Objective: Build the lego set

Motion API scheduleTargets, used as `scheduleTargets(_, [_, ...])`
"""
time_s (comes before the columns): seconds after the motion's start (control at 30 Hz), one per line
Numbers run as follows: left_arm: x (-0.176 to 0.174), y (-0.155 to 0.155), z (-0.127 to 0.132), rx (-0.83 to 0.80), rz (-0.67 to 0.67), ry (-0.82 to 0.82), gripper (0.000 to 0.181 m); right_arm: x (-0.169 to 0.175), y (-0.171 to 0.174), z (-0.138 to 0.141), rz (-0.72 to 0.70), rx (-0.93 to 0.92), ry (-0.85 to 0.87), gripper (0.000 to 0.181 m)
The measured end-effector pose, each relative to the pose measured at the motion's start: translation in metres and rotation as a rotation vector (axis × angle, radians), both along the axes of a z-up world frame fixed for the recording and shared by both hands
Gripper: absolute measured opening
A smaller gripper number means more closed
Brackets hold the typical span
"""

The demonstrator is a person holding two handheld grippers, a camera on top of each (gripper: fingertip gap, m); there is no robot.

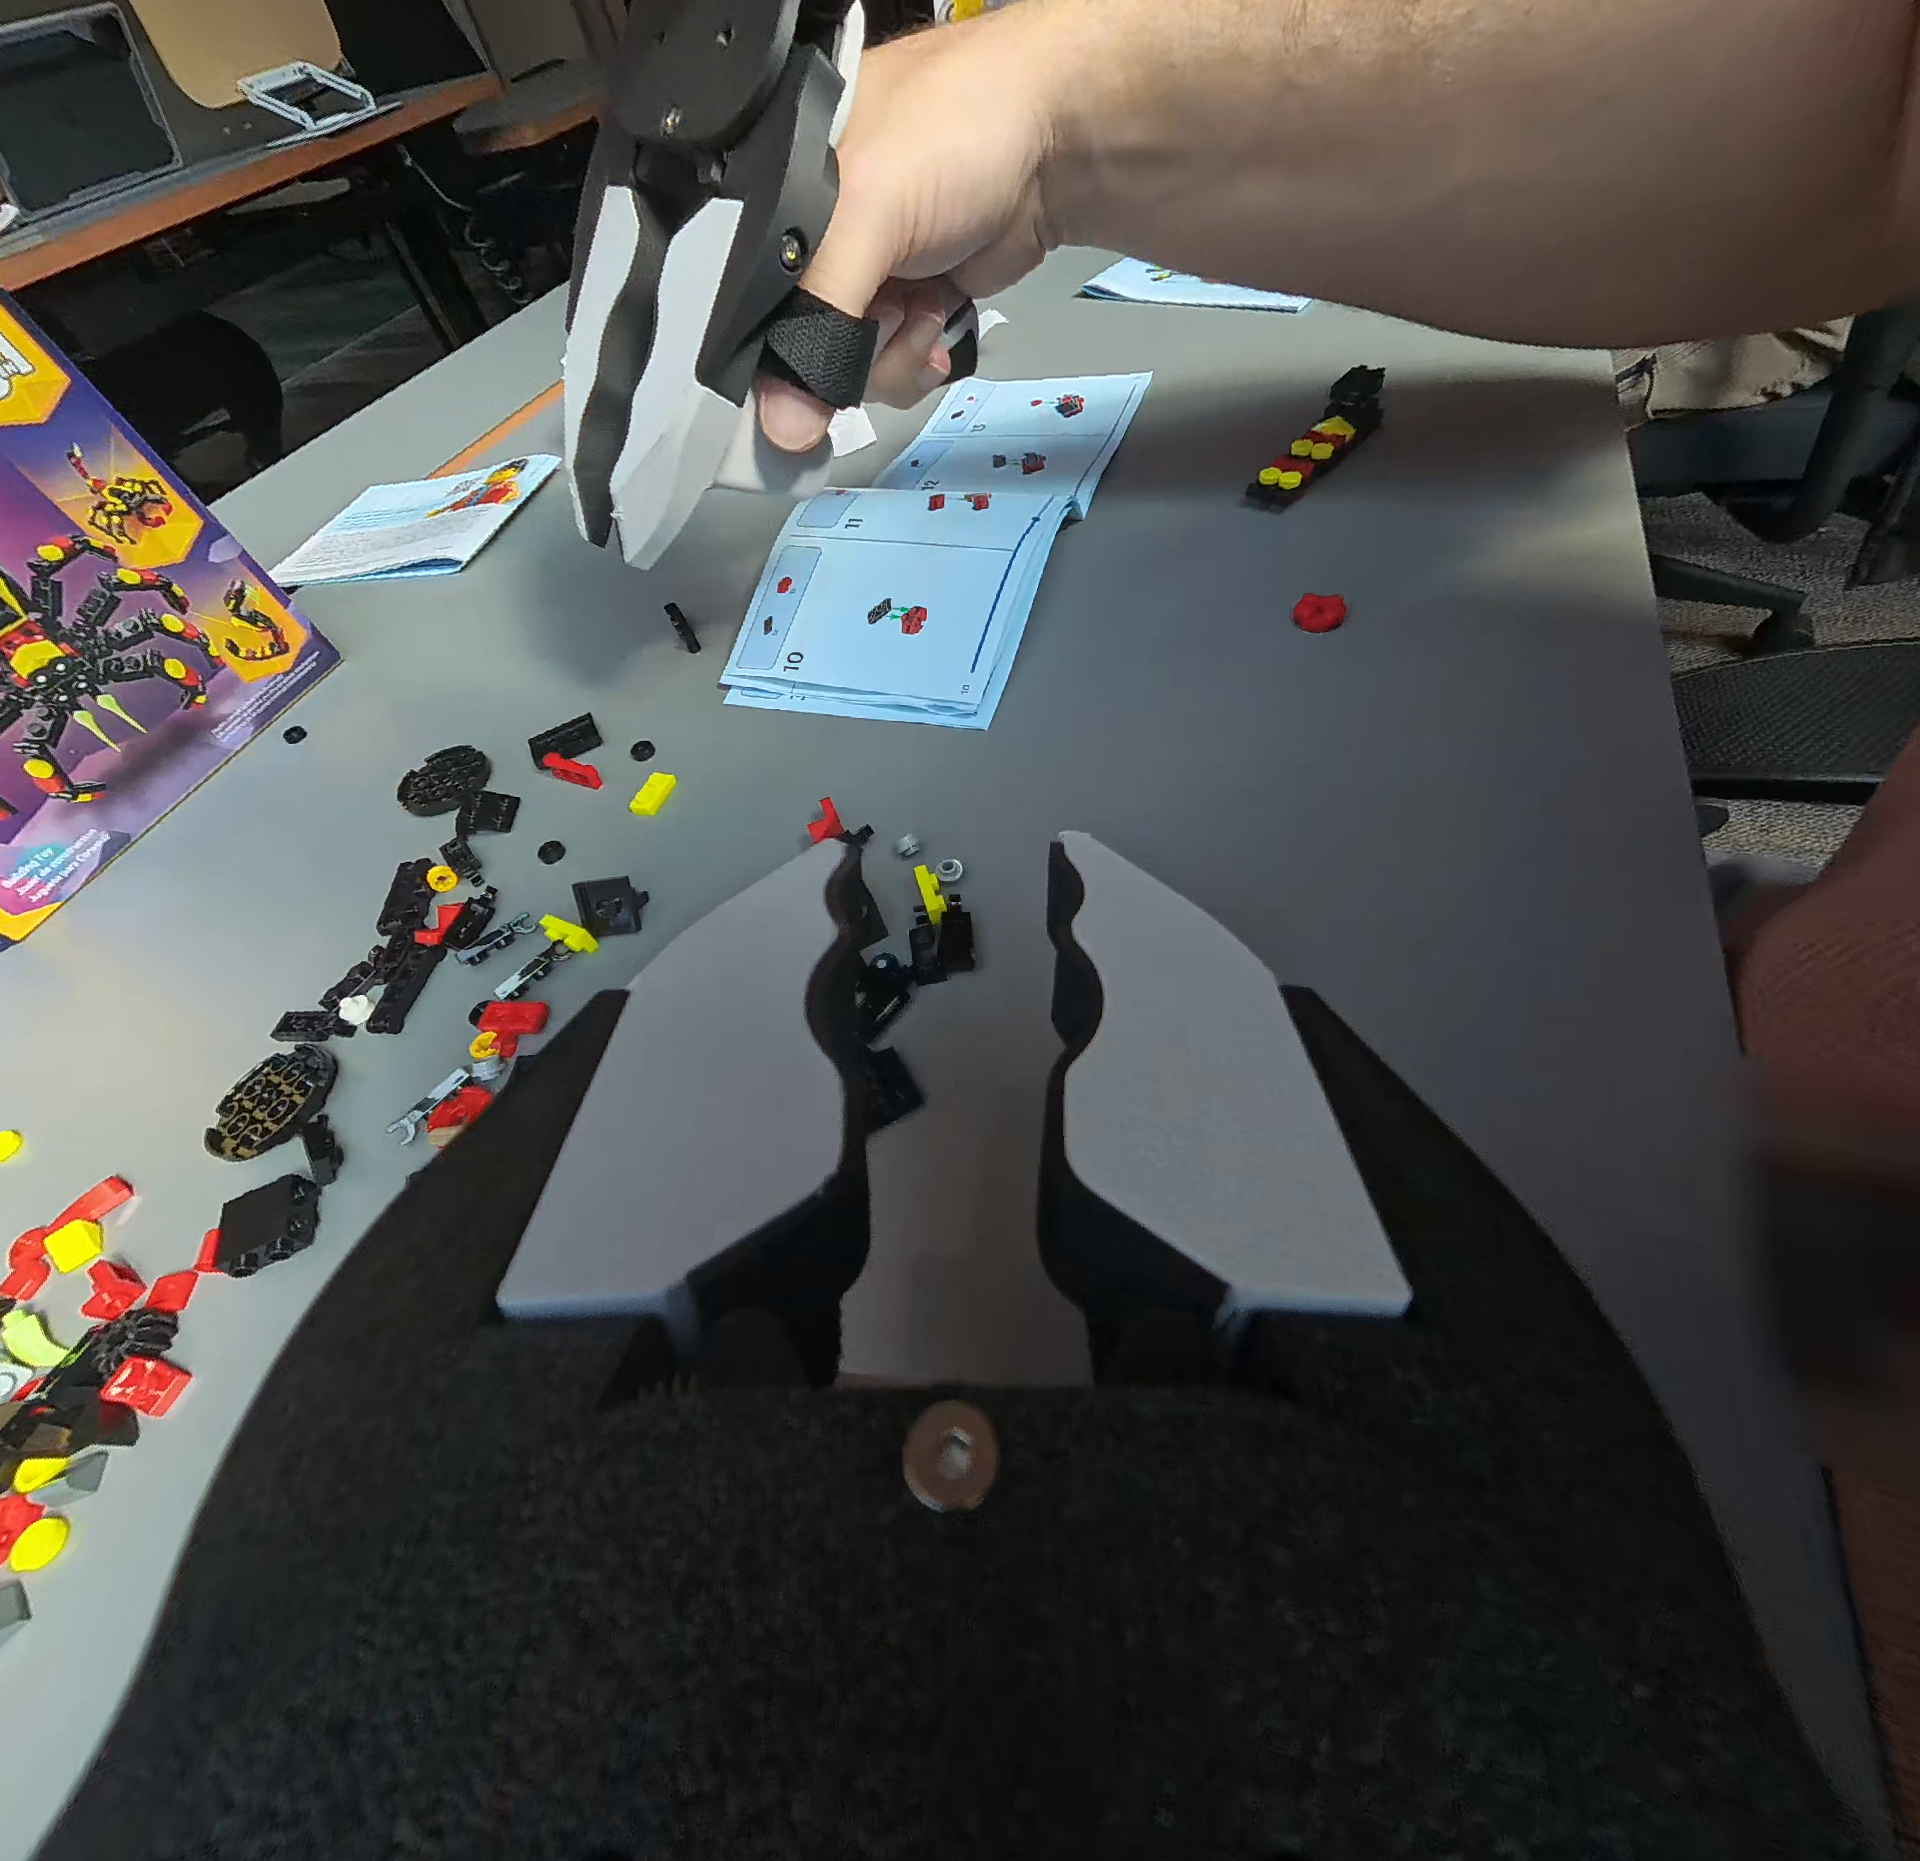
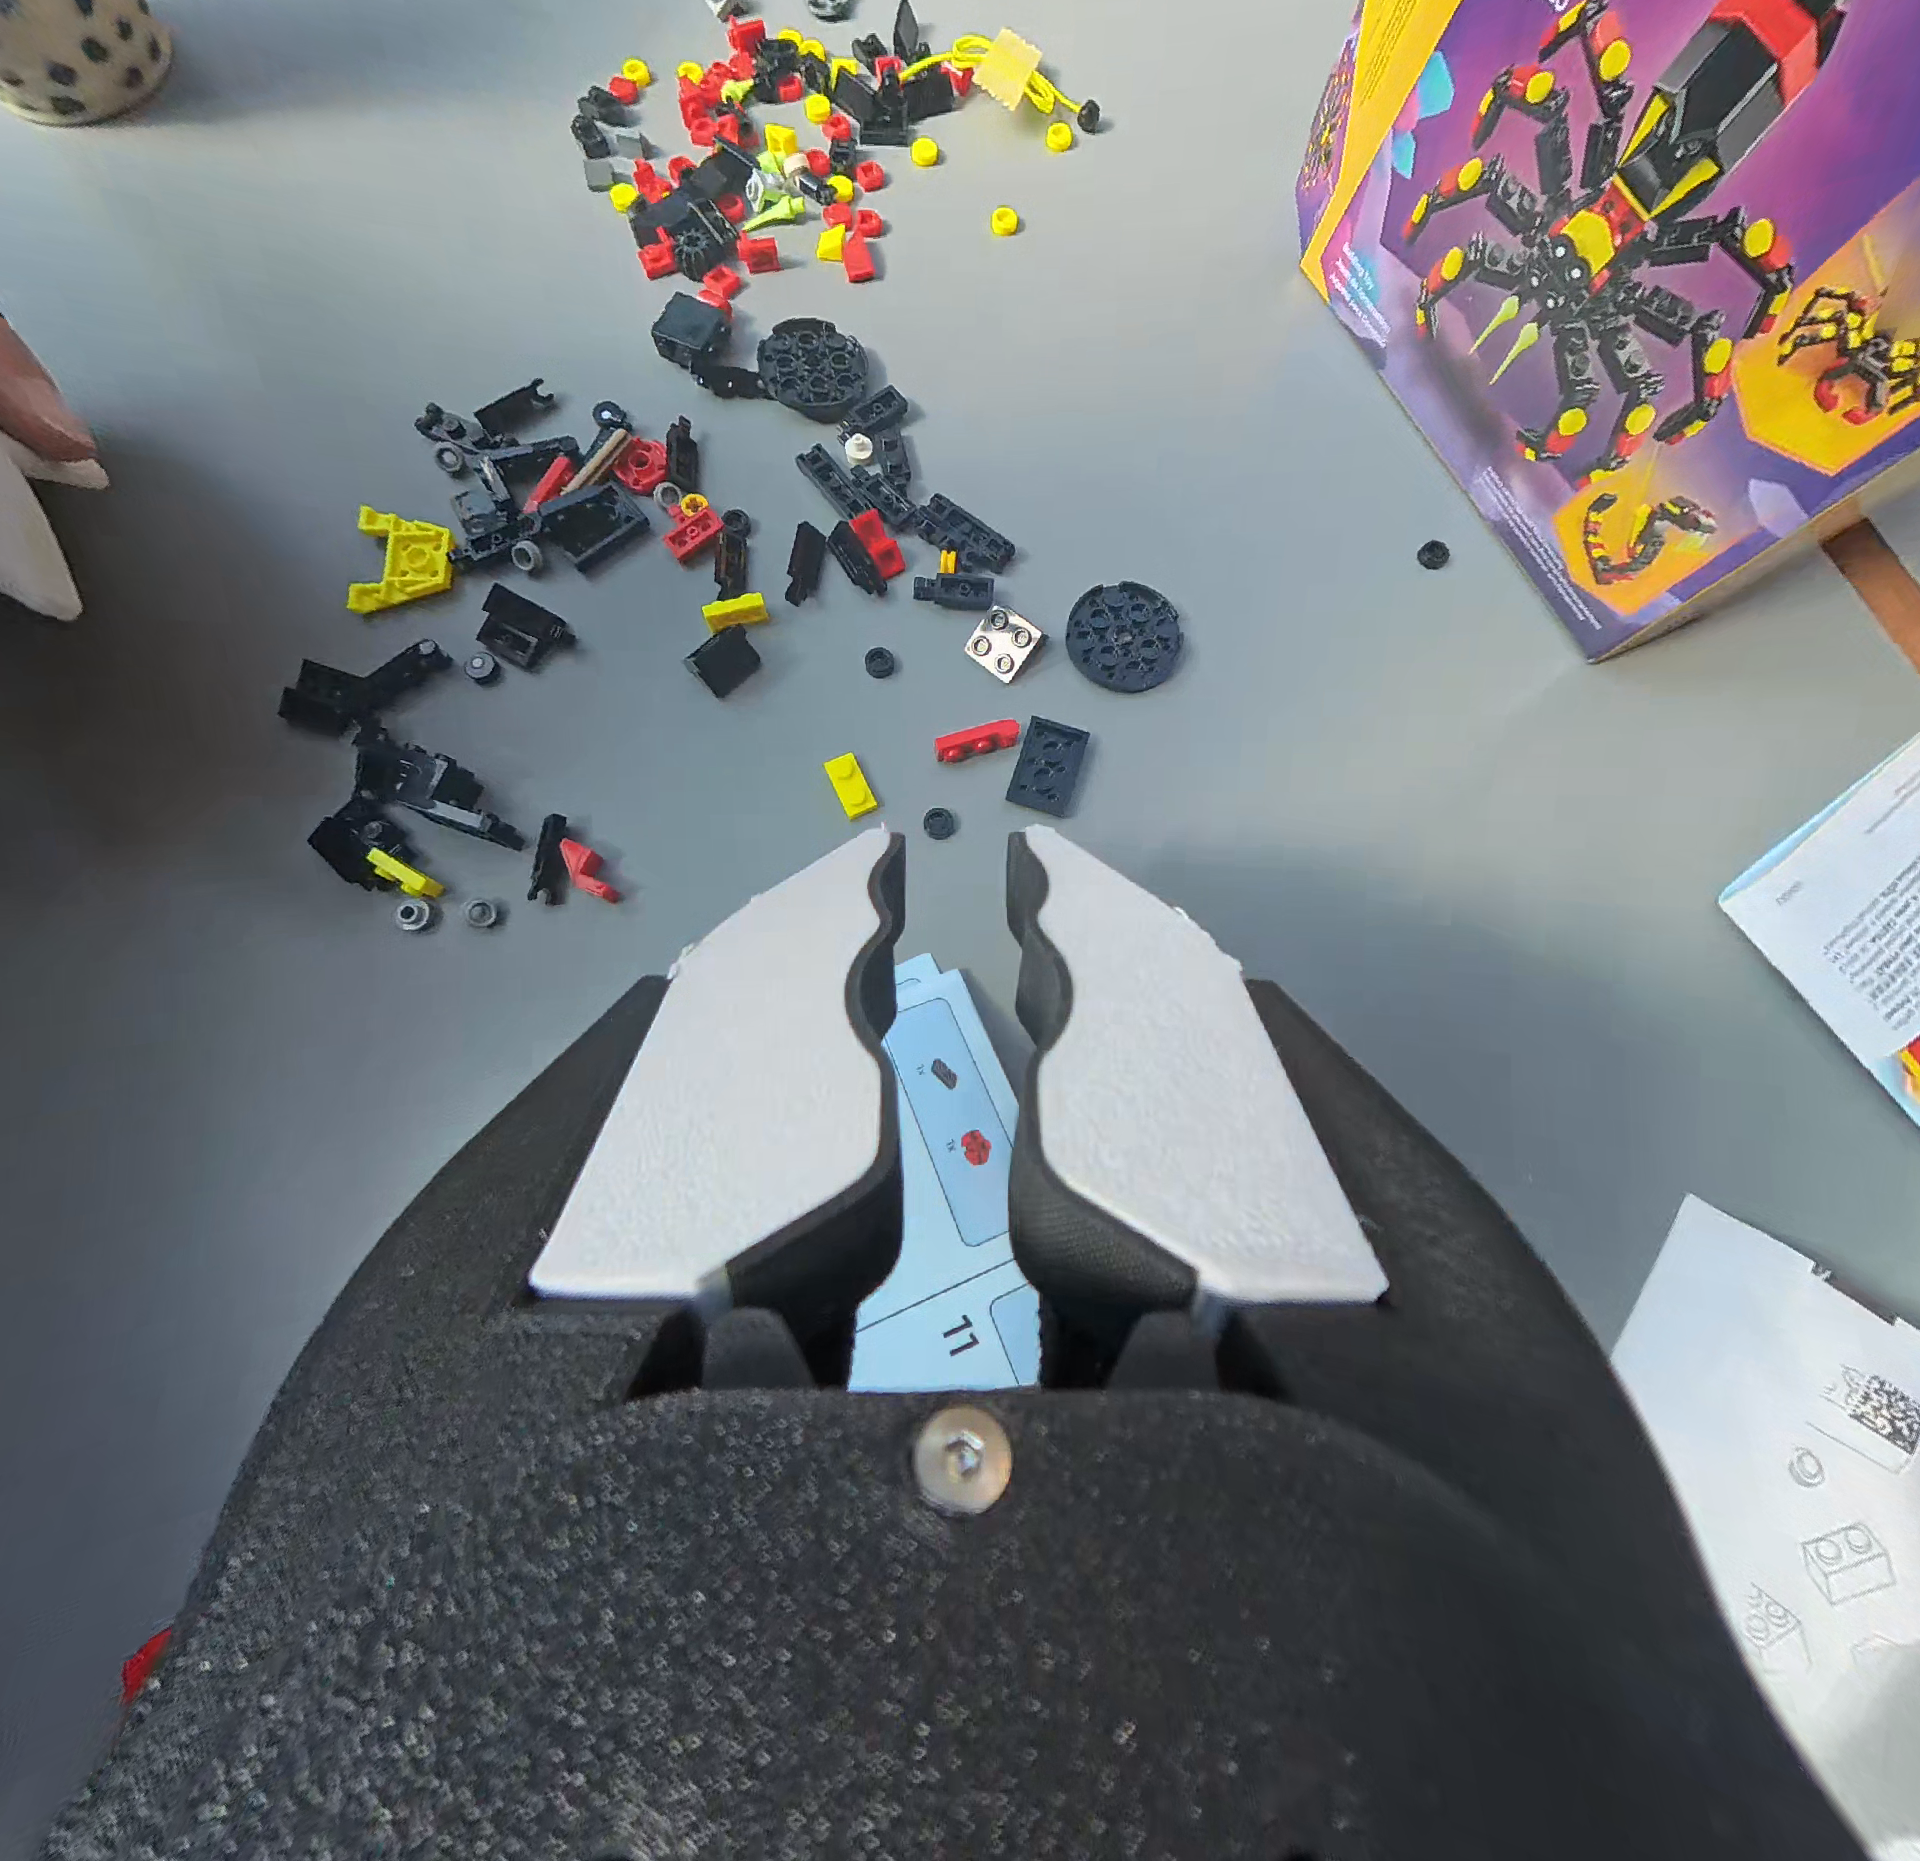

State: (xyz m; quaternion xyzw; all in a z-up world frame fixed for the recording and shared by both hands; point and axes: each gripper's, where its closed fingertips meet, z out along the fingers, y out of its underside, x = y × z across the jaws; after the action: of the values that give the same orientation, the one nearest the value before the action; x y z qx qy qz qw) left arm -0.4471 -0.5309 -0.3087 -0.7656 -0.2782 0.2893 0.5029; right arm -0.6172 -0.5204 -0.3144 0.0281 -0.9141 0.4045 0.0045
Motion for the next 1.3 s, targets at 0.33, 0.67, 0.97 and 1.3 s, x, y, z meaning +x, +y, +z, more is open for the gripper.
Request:
scheduleTargets(0.33, [-0.005,-0.003,0.004,-0.043,0.035,0.024,0.034,-0.015,-0.043,0.018,0.046,-0.001,0.124,0.02])
scheduleTargets(0.67, [-0.011,-0.014,-0.003,-0.076,0.041,-0.009,0.034,-0.054,0.023,0.034,-0.12,-0.042,0.091,0.022])
scheduleTargets(0.97, [-0.011,0.009,-0.004,-0.099,-0.017,0.001,0.034,-0.047,0.043,0.023,-0.14,-0.019,0.062,0.022])
scheduleTargets(1.3, [-0.005,0.011,-0.01,-0.083,-0.029,-0.048,0.034,-0.049,0.052,0.024,-0.153,-0.018,0.043,0.023])
